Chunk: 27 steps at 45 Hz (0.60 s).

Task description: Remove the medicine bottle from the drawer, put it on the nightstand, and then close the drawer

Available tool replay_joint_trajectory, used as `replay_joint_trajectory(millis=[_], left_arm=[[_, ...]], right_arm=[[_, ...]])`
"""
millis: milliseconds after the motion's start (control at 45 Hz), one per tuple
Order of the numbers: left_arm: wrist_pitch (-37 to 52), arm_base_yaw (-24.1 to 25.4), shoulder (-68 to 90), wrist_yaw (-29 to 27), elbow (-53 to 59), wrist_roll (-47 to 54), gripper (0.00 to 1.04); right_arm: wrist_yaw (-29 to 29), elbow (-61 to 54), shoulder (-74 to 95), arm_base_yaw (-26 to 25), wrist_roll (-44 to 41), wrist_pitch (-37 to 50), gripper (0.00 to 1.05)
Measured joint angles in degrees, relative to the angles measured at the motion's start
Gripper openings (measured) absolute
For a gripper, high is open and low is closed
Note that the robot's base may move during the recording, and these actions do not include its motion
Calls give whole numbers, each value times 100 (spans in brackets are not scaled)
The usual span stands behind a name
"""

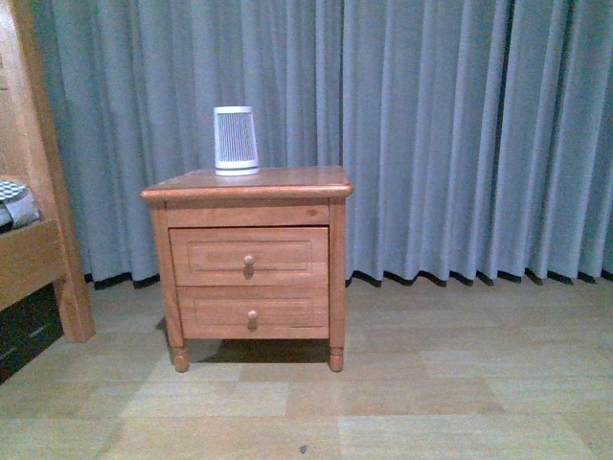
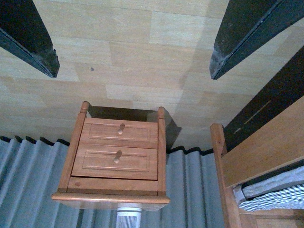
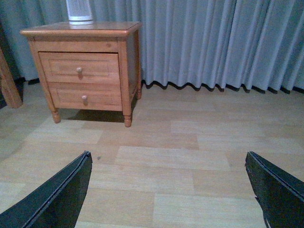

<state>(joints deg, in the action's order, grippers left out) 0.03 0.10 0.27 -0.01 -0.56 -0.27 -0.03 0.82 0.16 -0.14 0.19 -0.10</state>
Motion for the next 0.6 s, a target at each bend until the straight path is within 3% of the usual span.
replay_joint_trajectory(millis=[599], left_arm=[[0, 0, 0, 0, 0, -2, 98]], right_arm=[[0, 0, 0, 0, 0, 0, 98]])
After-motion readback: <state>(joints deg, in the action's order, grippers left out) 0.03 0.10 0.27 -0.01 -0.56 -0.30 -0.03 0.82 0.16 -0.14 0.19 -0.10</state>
